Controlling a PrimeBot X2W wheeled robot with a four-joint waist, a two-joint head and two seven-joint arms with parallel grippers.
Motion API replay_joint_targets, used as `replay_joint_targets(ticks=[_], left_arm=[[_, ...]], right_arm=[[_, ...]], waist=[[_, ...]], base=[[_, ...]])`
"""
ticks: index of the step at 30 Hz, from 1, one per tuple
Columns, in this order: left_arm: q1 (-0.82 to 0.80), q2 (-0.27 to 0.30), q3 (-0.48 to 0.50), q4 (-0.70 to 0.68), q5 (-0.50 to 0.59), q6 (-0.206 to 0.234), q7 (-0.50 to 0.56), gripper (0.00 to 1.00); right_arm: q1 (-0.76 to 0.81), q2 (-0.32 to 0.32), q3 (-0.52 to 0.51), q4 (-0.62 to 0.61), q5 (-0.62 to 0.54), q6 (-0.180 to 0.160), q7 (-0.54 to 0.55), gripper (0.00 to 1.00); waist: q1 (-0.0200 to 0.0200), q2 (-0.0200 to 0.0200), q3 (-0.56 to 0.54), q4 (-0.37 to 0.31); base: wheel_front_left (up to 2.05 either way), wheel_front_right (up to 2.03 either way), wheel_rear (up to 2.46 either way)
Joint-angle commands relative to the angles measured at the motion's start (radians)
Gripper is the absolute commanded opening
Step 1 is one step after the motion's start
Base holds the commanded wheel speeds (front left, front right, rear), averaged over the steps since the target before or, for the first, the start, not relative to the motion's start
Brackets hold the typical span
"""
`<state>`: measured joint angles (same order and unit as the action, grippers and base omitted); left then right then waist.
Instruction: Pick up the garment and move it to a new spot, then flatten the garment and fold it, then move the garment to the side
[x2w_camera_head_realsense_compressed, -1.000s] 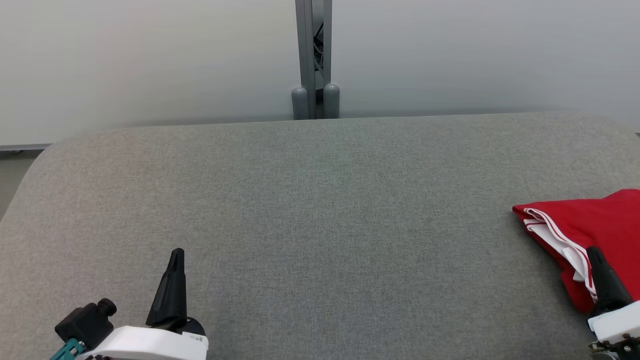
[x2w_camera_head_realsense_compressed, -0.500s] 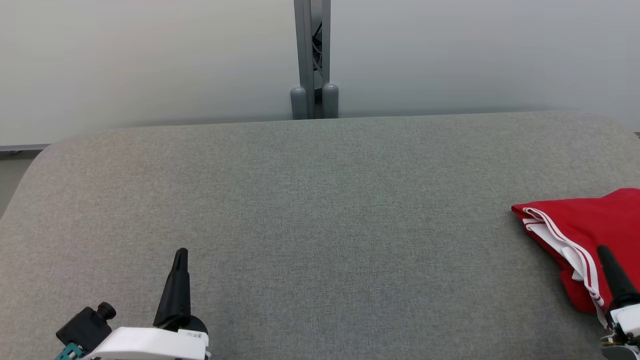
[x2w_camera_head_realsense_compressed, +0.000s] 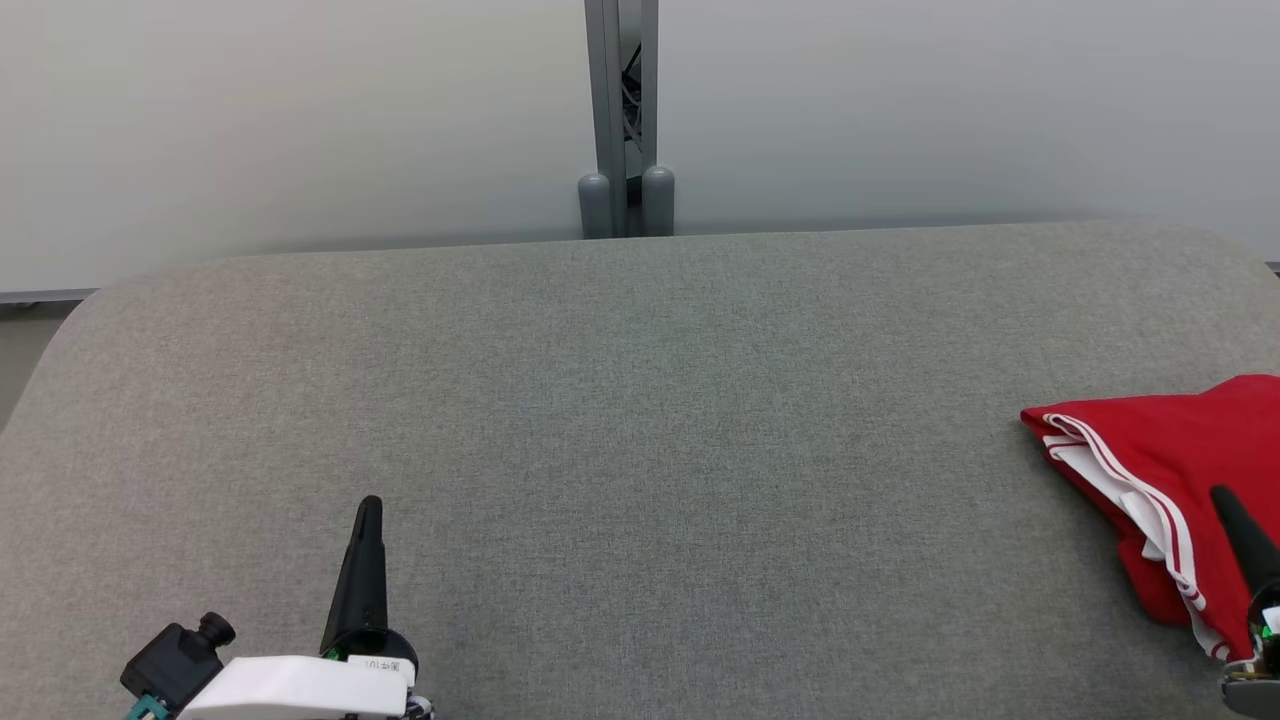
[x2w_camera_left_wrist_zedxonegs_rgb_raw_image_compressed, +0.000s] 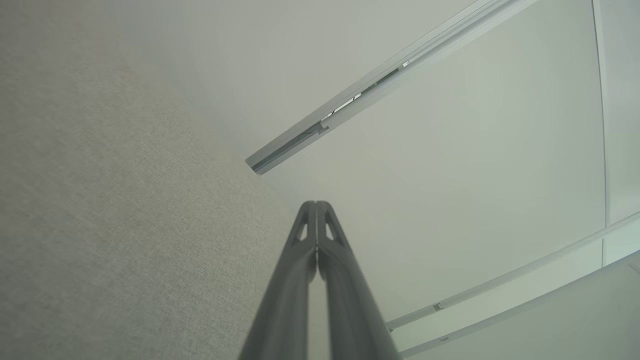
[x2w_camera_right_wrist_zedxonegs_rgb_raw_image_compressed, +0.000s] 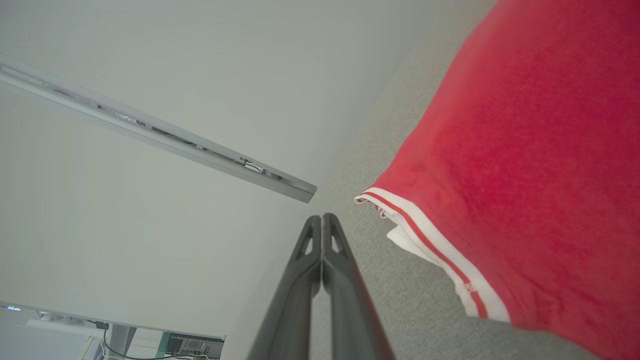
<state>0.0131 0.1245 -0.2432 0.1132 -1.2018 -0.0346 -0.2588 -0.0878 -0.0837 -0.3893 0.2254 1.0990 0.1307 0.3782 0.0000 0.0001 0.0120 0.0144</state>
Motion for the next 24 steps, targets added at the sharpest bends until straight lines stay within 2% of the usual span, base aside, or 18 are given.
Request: replay_joint_targets(ticks=[1,24], left_arm=[[-0.009,0.003,0.006,-0.008,-0.021,-0.01,-0.003,0.0],[-0.004,-0.032,0.009,-0.006,-0.202,-0.051,-0.003,0.0]], right_arm=[[-0.021,-0.013,-0.012,-0.001,0.024,0.0,0.01,0.0],[-0.062,-0.021,-0.088,0.064,0.227,0.0,0.117,0.0]], waist=[[0.0,-0.0001,0.0,0.0],[0.0,-0.0001,0.002,-0.005]], base=[[0.0,0.0,0.0],[0.0,0.0,0.0]])
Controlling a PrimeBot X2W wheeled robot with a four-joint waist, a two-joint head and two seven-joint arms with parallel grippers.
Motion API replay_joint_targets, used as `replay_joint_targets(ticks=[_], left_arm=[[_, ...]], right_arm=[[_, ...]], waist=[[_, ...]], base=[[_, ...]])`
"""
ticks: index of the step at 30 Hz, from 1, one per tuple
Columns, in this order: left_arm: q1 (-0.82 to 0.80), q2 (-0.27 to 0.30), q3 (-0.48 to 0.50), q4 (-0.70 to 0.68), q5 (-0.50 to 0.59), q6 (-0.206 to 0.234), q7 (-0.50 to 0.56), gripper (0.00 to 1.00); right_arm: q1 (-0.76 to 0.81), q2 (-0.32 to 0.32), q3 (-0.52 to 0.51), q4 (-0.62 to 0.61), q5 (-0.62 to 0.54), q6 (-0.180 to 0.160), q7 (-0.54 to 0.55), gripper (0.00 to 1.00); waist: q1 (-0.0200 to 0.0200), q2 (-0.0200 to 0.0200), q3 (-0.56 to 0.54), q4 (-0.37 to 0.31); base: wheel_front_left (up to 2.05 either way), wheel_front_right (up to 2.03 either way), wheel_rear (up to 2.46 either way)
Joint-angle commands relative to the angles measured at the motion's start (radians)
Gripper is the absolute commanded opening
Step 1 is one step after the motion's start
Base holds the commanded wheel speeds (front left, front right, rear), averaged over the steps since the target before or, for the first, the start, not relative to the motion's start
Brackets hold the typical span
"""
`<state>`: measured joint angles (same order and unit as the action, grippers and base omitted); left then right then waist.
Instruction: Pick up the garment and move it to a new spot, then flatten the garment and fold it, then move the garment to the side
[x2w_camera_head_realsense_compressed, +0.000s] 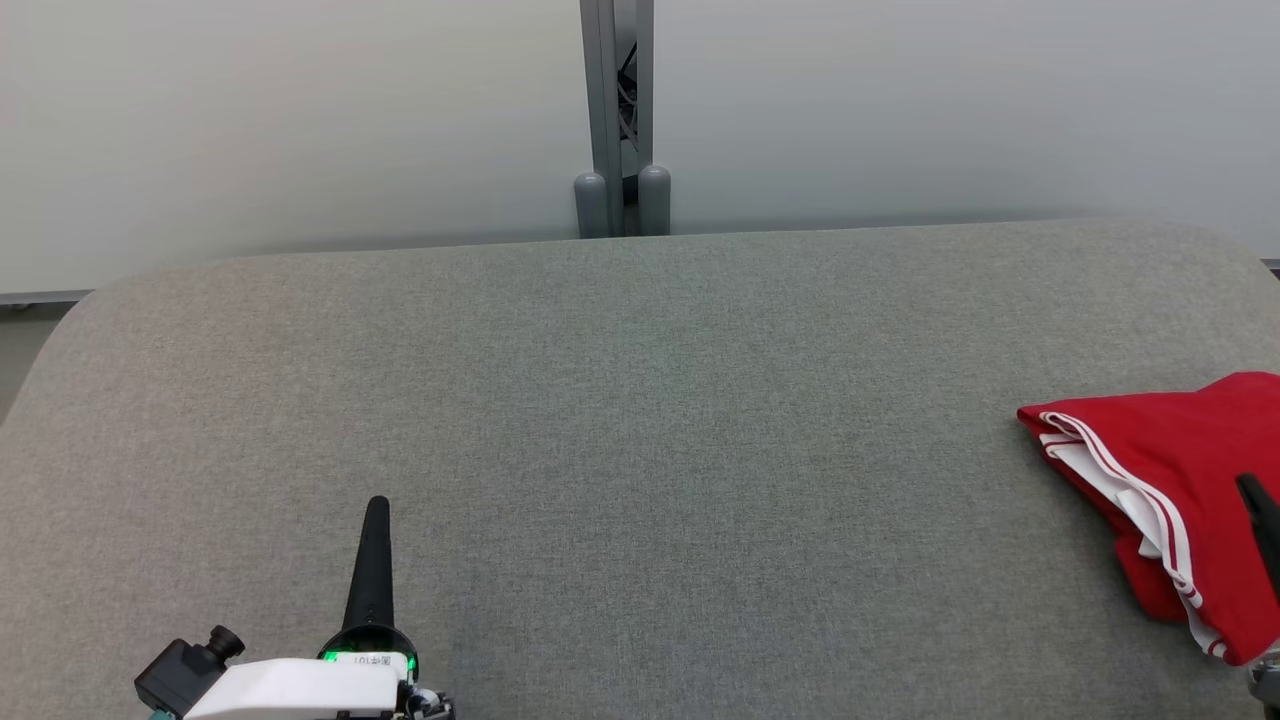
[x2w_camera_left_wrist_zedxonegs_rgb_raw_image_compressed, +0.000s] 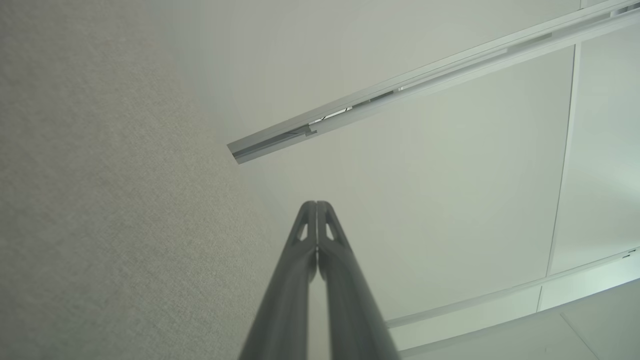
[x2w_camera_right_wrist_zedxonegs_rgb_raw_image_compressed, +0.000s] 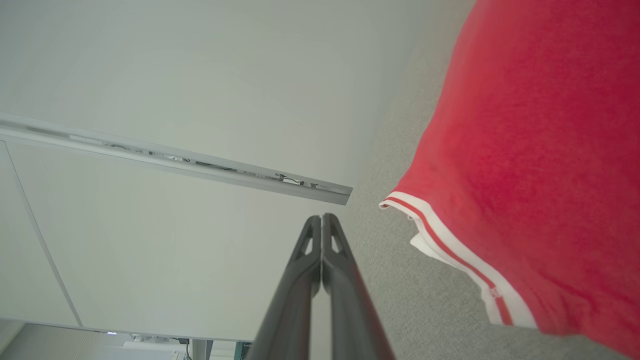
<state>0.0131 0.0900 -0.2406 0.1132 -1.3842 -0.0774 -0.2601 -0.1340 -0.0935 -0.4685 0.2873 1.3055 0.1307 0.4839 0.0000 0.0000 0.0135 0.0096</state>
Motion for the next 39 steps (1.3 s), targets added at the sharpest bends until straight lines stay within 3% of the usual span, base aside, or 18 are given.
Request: replay_joint_targets(ticks=[1,39], left_arm=[[-0.004,0.001,0.006,-0.006,-0.027,-0.01,-0.002,0.0],[0.003,-0.04,0.009,-0.002,-0.236,-0.057,-0.002,0.0]], right_arm=[[-0.019,-0.011,-0.012,0.005,0.029,0.0,0.014,0.0],[-0.065,-0.02,-0.1,0.082,0.269,0.0,0.139,0.0]], waist=[[0.0,0.0,0.0,0.0],[0.0,0.0,0.002,-0.008]], base=[[0.0,0.0,0.0],[0.0,0.0,0.0]])
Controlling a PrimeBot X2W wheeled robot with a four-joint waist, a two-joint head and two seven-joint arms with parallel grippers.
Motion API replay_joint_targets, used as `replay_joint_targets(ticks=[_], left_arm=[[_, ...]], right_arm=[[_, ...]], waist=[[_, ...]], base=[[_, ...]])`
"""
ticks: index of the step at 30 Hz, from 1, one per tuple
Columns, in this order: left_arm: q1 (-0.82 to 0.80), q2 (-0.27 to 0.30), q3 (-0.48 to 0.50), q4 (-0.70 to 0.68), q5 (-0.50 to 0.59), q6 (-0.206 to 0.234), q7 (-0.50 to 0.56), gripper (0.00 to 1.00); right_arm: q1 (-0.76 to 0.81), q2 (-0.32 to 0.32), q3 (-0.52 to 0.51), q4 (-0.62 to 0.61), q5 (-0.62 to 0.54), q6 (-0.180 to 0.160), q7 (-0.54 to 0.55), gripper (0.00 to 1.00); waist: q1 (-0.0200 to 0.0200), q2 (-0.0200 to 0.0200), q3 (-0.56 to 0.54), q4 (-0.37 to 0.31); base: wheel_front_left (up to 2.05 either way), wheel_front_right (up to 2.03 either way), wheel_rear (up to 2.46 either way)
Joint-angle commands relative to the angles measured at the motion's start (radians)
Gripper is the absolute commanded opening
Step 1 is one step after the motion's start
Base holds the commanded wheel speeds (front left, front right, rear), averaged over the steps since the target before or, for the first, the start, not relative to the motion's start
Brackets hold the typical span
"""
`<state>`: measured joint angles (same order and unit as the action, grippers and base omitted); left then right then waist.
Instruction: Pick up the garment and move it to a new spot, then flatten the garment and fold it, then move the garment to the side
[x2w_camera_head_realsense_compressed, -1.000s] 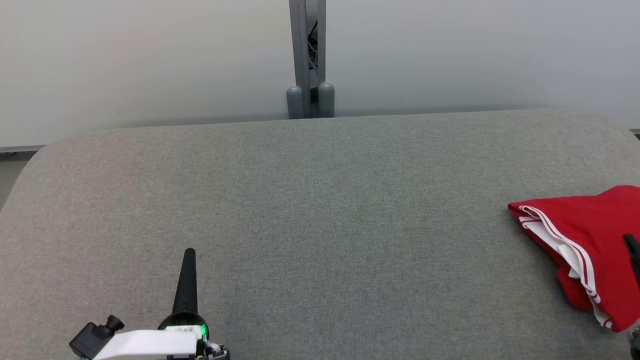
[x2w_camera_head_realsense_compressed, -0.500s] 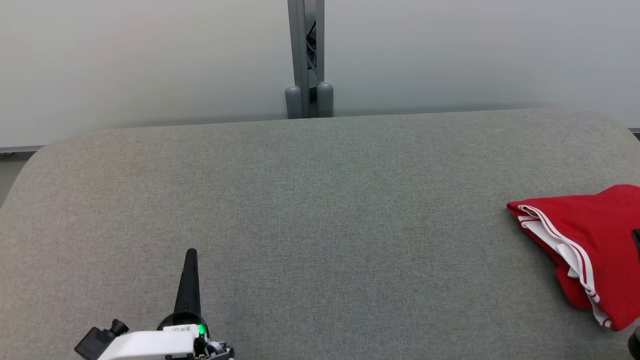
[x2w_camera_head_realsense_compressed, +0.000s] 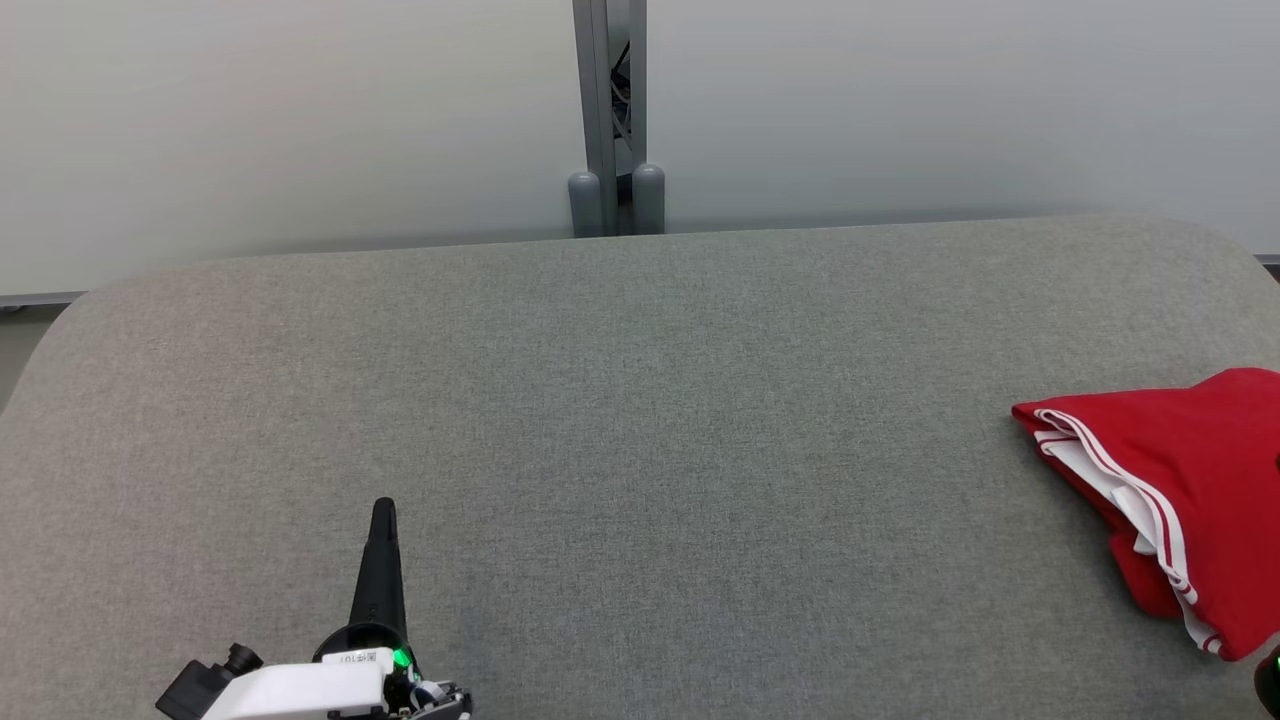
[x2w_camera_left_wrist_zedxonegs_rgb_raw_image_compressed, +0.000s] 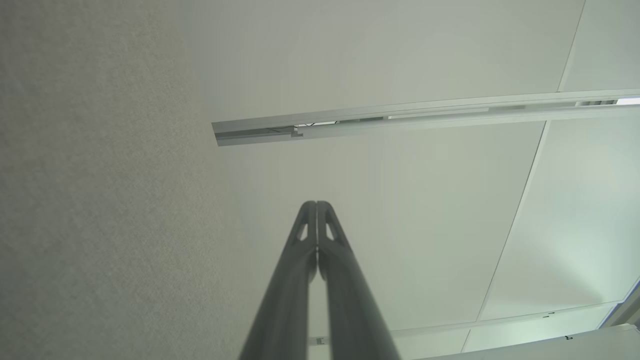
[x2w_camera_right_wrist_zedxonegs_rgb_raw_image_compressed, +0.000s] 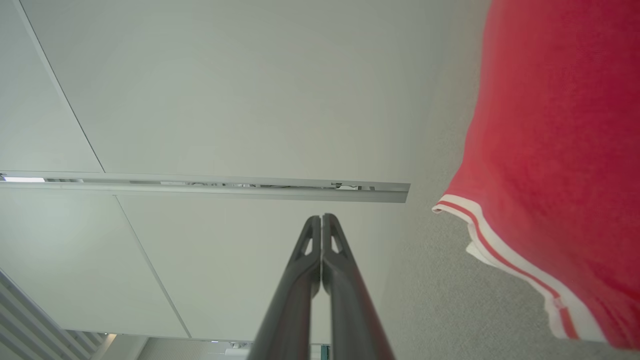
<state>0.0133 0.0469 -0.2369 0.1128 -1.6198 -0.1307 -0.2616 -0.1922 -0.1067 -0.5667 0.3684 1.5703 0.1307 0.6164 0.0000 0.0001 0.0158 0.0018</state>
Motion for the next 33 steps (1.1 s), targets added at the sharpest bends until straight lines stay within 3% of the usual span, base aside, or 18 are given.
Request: replay_joint_targets(ticks=[1,33], left_arm=[[0.003,0.003,0.005,-0.002,-0.001,-0.004,0.0,0.0],[0.003,0.003,0.005,-0.002,-0.001,-0.004,0.0,0.0]], right_arm=[[-0.006,-0.006,-0.002,0.001,0.004,0.0,0.006,0.0],[-0.007,-0.005,-0.004,0.001,0.002,0.0,0.008,0.0]], waist=[[0.0,-0.0001,0.0,0.0],[0.0,-0.0001,0.0,0.0]], base=[[0.0,0.0,0.0],[0.0,0.0,0.0]])
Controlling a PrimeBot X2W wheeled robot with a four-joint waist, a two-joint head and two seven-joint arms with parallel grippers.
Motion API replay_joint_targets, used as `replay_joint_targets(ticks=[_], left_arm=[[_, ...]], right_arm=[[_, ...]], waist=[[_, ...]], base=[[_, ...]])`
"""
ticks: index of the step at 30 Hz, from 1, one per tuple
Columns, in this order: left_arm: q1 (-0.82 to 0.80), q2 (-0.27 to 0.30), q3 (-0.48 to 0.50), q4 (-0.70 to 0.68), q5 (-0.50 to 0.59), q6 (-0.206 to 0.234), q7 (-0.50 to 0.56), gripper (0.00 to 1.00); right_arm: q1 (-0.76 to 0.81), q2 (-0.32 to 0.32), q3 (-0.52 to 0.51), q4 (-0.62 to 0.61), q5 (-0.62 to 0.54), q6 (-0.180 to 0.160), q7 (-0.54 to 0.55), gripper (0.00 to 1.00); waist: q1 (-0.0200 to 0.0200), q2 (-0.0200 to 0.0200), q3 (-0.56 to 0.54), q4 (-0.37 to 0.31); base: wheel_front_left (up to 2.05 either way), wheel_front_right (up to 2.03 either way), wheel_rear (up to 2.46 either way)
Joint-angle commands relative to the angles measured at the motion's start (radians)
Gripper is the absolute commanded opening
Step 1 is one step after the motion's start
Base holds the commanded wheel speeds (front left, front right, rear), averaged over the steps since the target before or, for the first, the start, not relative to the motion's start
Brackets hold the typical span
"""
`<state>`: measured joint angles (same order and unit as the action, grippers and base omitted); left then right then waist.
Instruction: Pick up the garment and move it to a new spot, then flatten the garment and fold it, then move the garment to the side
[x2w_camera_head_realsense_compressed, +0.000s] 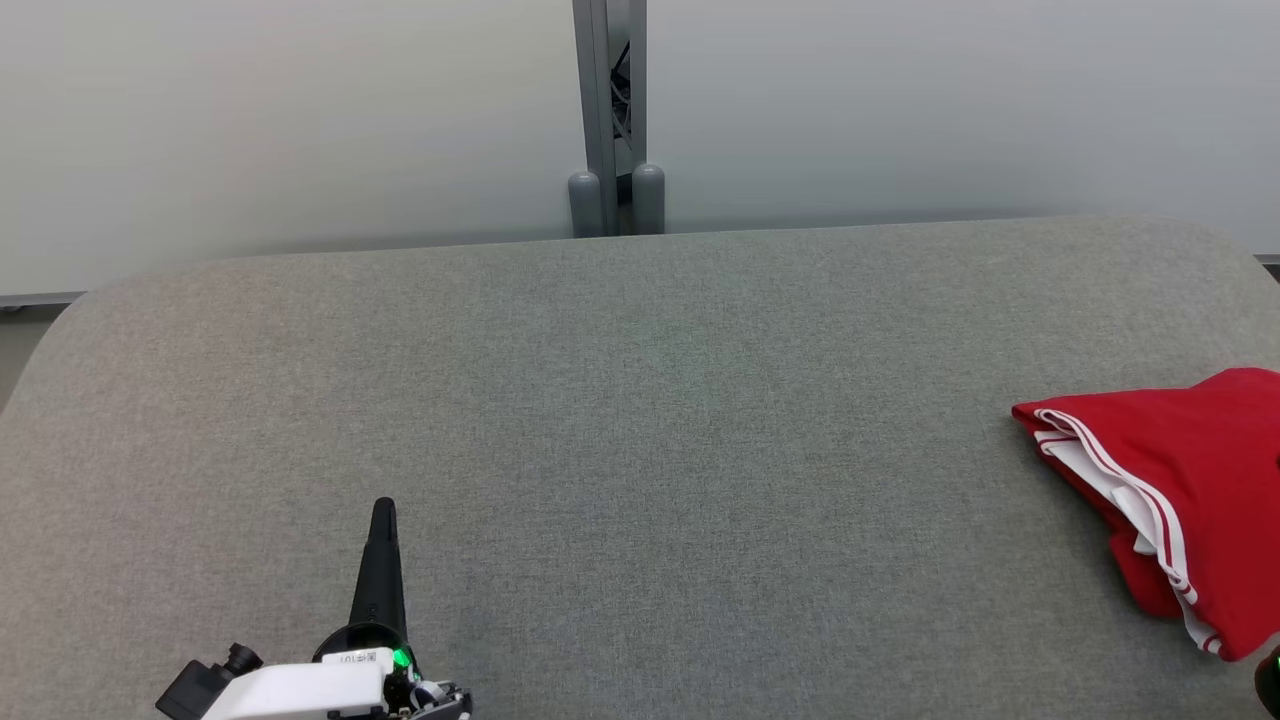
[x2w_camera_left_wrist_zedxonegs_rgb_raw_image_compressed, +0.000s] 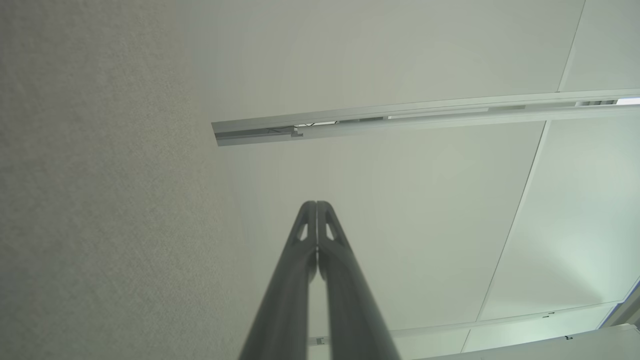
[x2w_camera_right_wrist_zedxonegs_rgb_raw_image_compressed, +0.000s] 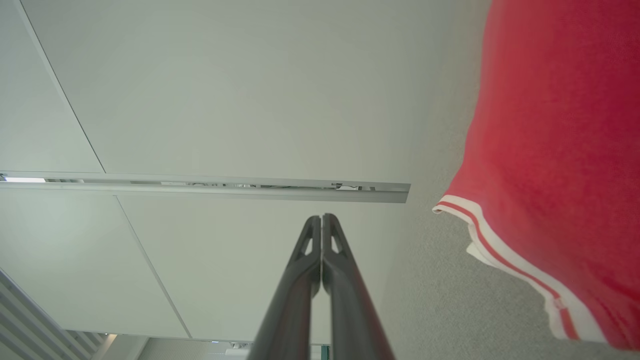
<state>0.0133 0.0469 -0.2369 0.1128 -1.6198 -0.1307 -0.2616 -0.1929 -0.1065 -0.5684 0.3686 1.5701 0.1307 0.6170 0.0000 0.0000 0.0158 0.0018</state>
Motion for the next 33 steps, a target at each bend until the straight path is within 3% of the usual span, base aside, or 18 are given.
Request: replay_joint_targets(ticks=[1,33], left_arm=[[0.003,0.003,0.005,-0.002,-0.001,-0.004,0.0,0.0],[0.003,0.003,0.005,-0.002,-0.001,-0.004,0.0,0.0]], right_arm=[[-0.006,-0.005,-0.002,0.0,0.002,0.0,0.007,0.0],[-0.006,-0.005,-0.003,0.0,0.001,0.0,0.008,0.0]], waist=[[0.0,0.0,0.0,0.0],[0.0,0.0,0.0,0.0]], base=[[0.0,0.0,0.0],[0.0,0.0,0.0]])
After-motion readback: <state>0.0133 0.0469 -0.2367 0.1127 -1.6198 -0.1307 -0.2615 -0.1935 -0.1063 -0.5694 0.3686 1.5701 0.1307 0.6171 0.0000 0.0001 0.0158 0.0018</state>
